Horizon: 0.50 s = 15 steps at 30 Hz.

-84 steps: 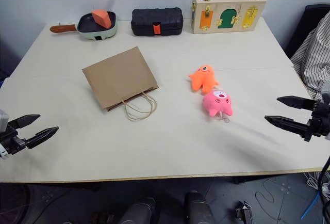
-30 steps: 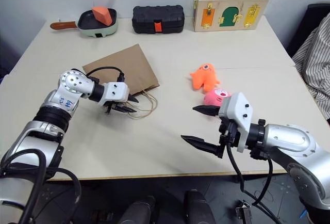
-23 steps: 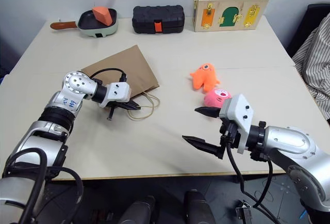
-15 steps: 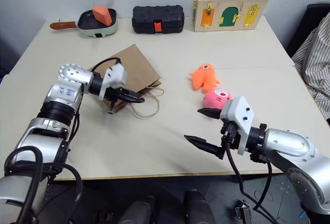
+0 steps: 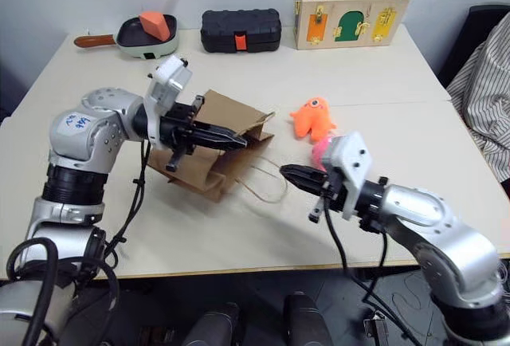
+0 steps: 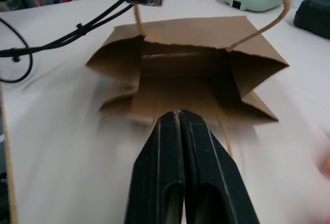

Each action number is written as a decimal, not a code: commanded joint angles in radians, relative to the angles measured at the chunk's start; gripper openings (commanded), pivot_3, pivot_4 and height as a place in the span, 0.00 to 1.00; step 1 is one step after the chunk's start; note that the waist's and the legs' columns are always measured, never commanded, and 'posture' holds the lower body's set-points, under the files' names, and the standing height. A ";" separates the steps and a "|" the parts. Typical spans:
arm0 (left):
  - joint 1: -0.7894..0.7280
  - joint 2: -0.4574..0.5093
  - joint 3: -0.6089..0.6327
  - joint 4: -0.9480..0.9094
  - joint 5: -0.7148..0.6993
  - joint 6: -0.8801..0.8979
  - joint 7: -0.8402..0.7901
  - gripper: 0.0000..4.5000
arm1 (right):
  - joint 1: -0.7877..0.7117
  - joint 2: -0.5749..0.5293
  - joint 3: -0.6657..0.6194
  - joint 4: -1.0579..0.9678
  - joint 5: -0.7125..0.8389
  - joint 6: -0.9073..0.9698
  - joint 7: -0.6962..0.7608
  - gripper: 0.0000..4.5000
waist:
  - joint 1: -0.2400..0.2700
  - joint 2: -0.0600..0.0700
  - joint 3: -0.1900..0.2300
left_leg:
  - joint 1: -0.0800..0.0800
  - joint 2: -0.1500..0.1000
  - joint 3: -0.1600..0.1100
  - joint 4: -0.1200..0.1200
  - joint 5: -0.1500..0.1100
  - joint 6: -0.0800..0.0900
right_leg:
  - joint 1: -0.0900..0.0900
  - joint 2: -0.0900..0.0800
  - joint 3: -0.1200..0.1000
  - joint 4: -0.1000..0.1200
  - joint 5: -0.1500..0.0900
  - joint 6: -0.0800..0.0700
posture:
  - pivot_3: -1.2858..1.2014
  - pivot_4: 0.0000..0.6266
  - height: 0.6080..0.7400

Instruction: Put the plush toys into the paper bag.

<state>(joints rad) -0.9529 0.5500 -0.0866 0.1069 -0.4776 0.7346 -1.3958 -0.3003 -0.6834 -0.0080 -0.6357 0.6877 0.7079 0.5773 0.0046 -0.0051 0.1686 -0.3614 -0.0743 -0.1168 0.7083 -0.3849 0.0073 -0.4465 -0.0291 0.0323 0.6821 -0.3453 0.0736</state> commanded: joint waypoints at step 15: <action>0.023 -0.031 0.010 -0.202 -0.159 0.124 0.112 0.00 | -0.292 0.350 0.394 0.562 -0.416 -0.264 0.058 0.01 | -0.024 0.000 0.000 | 0.000 0.000 0.000 0.003 0.000 0.000 | -0.001 0.000 -0.001 0.003 0.000 0.000 | 0.52 0.24 1.00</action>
<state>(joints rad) -0.9079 0.5228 -0.0940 -0.0471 -0.6033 0.8532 -1.2935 -0.5693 -0.3613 0.3681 -0.1121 0.2969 0.5013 0.6151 -0.0196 -0.0047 0.1684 -0.3611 -0.0745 -0.1170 0.7113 -0.3848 0.0070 -0.4475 -0.0289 0.0313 0.6871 -0.3453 0.0735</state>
